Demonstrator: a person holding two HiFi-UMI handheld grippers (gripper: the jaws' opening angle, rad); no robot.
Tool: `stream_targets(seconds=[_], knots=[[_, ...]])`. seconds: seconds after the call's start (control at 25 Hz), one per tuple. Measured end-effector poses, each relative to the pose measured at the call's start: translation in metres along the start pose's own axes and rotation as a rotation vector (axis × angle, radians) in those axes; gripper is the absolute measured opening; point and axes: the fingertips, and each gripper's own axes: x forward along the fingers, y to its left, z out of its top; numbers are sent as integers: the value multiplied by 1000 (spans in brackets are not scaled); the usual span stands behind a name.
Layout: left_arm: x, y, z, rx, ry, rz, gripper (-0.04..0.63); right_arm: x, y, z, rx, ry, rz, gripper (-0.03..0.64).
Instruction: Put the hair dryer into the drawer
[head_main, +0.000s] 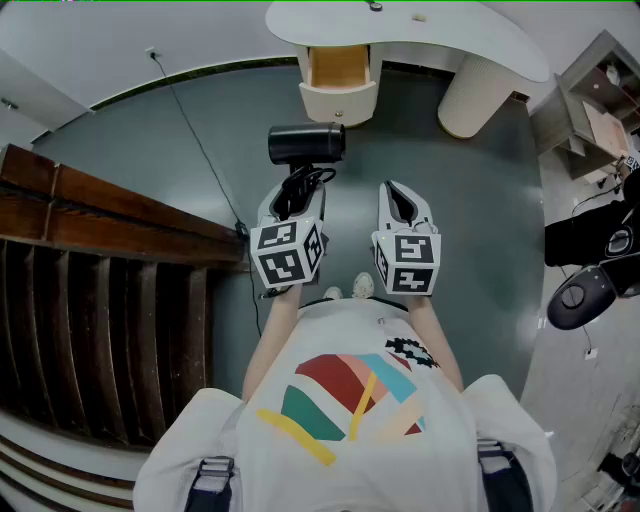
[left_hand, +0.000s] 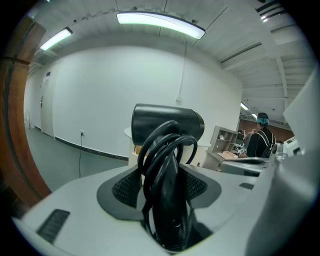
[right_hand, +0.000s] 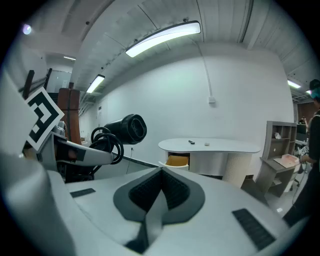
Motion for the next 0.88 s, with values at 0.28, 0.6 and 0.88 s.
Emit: stream_targets(seconds=[0.28,0.6,0.88], knots=[[7,1,2,12,-11,0,236,11,4,-3,-14,17,22,11],[26,-8,6,39,-16,-8,236,26,-12,-5,19,24,39,11],[45,3,20,16,-60,36,236,37,-40,-6,24,13,28,11]])
